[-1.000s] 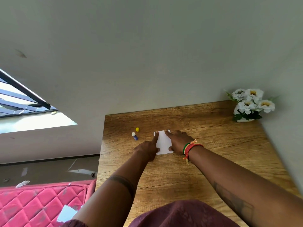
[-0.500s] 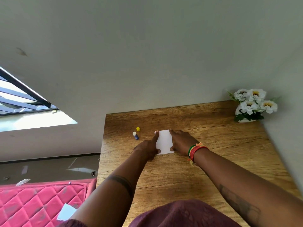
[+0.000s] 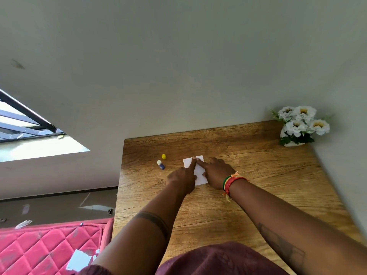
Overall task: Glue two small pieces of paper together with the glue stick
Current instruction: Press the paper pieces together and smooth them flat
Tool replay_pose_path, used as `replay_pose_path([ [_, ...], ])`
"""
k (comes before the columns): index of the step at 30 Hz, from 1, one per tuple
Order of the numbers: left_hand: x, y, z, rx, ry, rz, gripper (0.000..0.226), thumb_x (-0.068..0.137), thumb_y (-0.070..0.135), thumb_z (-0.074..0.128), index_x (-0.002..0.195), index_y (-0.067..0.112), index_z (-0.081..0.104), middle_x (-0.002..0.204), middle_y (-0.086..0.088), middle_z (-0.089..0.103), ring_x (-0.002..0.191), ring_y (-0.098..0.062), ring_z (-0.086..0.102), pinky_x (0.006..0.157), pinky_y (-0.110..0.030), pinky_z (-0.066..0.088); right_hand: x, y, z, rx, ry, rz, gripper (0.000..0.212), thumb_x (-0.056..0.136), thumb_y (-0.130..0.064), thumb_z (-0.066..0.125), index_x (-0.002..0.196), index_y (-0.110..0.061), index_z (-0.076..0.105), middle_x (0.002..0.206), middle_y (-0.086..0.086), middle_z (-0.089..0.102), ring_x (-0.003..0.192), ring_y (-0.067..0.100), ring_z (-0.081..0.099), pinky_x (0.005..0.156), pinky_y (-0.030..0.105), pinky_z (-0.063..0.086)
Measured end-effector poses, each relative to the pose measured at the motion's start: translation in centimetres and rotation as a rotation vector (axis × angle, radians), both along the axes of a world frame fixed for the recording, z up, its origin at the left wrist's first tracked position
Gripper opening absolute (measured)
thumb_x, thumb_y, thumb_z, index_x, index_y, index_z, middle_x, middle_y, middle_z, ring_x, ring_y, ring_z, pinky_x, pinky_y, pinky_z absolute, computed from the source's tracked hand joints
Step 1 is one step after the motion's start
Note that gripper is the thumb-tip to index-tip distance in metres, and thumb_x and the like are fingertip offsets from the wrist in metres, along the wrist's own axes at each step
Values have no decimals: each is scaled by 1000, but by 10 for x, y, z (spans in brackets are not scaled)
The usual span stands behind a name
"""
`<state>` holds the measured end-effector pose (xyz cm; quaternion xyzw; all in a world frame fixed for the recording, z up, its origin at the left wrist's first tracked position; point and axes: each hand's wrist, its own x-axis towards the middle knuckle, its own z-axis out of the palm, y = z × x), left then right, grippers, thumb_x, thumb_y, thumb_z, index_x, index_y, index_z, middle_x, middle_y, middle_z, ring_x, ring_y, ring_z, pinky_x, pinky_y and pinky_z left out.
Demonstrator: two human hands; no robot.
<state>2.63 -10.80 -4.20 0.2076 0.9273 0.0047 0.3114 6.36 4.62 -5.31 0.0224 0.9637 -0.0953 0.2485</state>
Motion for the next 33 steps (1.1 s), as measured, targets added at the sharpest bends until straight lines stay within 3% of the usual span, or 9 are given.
replay_pose_path([
  [7,2,1,-1,-16,-46,44,78,108,40,41,159,40,-17,139,-19,57,115,-33,62,84,-45,51,18,4,-3,37,49,64,67,100,-35,47,158,-39,13,148,17,41,128,38,45,98,48,48],
  [13,3,1,-3,-12,-52,69,81,107,41,44,158,42,-19,143,-20,54,117,-34,61,81,-45,49,38,12,0,58,116,156,61,101,-27,45,157,-36,24,149,18,38,132,38,41,98,48,45],
  [18,4,1,-4,-17,-45,92,82,107,40,45,157,44,-19,138,-19,57,114,-32,62,77,-44,46,46,13,0,-9,187,191,45,104,-30,42,149,-31,46,124,7,51,117,29,48,84,38,44],
  [21,4,1,-5,2,-46,100,79,107,41,43,157,46,-17,136,-18,58,112,-31,62,76,-43,45,37,14,4,-159,181,20,35,102,-32,47,132,-30,65,118,2,54,115,26,53,84,35,49],
  [23,2,-2,-5,10,-45,95,77,107,42,42,158,47,-16,134,-18,59,112,-31,62,76,-43,46,26,10,6,-202,208,-45,40,102,-30,44,139,-30,59,130,3,55,121,27,53,91,39,51],
  [26,1,-4,-7,21,-43,79,77,107,41,42,158,47,-15,131,-18,62,111,-32,63,75,-44,47,13,-4,3,-153,168,-62,56,103,-29,42,157,-29,29,149,9,46,130,32,46,100,44,48],
  [33,2,-10,-10,20,-5,57,75,107,48,37,158,44,-18,130,-19,63,109,-34,65,76,-45,49,4,-19,-11,14,83,-6,62,106,-38,37,160,-29,9,146,18,38,126,36,46,93,49,51],
])
